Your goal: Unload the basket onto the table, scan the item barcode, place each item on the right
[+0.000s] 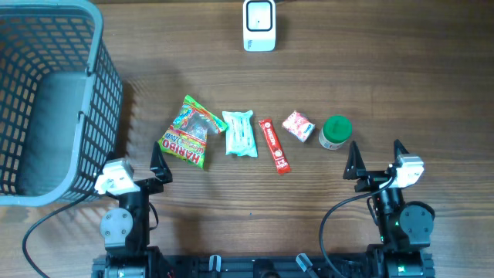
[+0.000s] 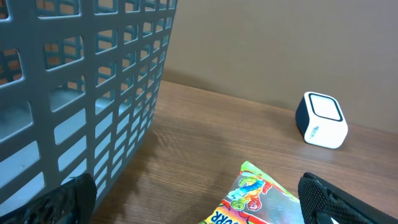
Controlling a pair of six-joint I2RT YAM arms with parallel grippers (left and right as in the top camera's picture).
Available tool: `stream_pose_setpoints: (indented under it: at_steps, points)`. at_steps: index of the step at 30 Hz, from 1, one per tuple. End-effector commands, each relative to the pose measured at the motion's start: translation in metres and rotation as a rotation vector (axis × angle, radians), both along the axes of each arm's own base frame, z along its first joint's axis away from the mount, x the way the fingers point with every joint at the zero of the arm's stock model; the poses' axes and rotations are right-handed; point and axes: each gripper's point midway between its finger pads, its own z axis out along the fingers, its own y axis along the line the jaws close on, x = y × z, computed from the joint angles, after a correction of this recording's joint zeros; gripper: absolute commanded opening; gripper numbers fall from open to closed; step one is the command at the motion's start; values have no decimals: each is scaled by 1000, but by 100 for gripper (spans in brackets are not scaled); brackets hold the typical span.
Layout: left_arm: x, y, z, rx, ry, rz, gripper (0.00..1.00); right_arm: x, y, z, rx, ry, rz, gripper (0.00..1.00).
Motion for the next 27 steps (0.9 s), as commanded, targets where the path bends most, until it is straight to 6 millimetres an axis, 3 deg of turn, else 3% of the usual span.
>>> stream_pose_setpoints:
  at_steps: [1,27]
  points:
    - [0,3,-3,-1,8,18,100,0,-2,0,-2,-2,-11,100]
    - [-1,3,2,0,-12,15,100,0,-2,0,-1,-2,-11,100]
